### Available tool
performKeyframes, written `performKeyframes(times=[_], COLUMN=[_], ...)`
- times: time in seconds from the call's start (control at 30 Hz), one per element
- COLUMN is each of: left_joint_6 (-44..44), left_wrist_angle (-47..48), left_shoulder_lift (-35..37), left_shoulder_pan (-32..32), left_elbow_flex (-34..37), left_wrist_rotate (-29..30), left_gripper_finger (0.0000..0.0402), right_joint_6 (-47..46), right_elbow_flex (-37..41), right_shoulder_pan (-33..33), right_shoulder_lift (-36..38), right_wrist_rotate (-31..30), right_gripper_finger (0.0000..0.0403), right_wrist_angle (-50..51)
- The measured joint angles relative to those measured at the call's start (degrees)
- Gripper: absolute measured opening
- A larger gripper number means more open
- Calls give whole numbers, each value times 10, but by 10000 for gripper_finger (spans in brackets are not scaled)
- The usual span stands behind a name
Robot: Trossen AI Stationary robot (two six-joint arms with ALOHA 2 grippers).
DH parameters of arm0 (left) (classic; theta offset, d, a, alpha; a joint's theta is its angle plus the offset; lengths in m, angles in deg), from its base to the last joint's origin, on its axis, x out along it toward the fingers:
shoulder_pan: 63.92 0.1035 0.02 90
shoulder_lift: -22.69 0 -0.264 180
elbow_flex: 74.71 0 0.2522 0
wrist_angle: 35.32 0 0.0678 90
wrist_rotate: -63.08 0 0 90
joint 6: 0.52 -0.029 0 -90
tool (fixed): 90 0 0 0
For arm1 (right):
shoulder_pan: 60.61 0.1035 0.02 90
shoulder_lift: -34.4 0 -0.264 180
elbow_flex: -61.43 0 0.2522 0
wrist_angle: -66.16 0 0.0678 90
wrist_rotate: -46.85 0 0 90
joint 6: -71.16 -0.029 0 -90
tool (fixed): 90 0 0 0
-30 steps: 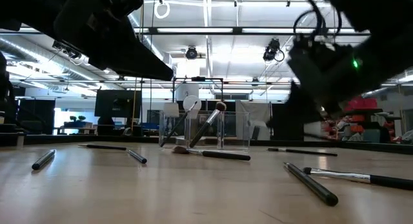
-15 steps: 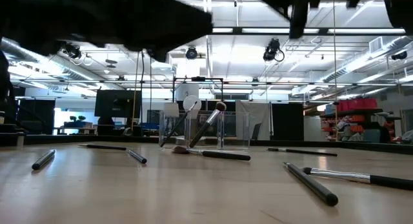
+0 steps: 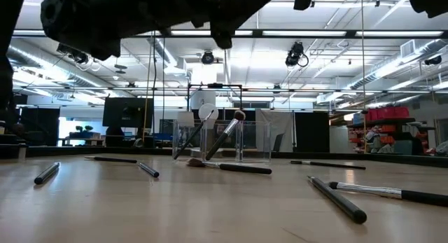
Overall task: Put items in baskets/containers
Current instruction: Put the eyeshadow brush into the transparent organizer
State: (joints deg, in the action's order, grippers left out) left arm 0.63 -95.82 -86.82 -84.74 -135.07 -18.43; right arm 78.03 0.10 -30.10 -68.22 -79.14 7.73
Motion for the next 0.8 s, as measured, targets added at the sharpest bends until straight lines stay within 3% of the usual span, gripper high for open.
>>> performKeyframes(times=[0.1, 0.2, 0.47, 0.63, 0.8], left_joint_6=[-4, -3, 1, 29, 77], left_wrist_angle=[-1, -1, 23, 94, 248], left_shoulder_lift=[0, 0, 0, 1, 14], left_shoulder_pan=[-4, -4, -3, -8, -12], left_elbow_flex=[-9, -13, -14, -14, -12], left_wrist_rotate=[5, 8, 11, 25, 50], left_gripper_finger=[218, 180, 21, 19, 16], right_joint_6=[-2, -2, -19, -50, -138], right_elbow_flex=[0, 0, 0, 0, -1], right_shoulder_pan=[0, 1, 6, 19, 38], right_shoulder_lift=[0, 0, 0, 1, 57], right_wrist_rotate=[0, 1, 0, -14, -67], right_gripper_finger=[8, 8, 9, 26, 72], right_wrist_angle=[2, 5, 29, 81, 240])
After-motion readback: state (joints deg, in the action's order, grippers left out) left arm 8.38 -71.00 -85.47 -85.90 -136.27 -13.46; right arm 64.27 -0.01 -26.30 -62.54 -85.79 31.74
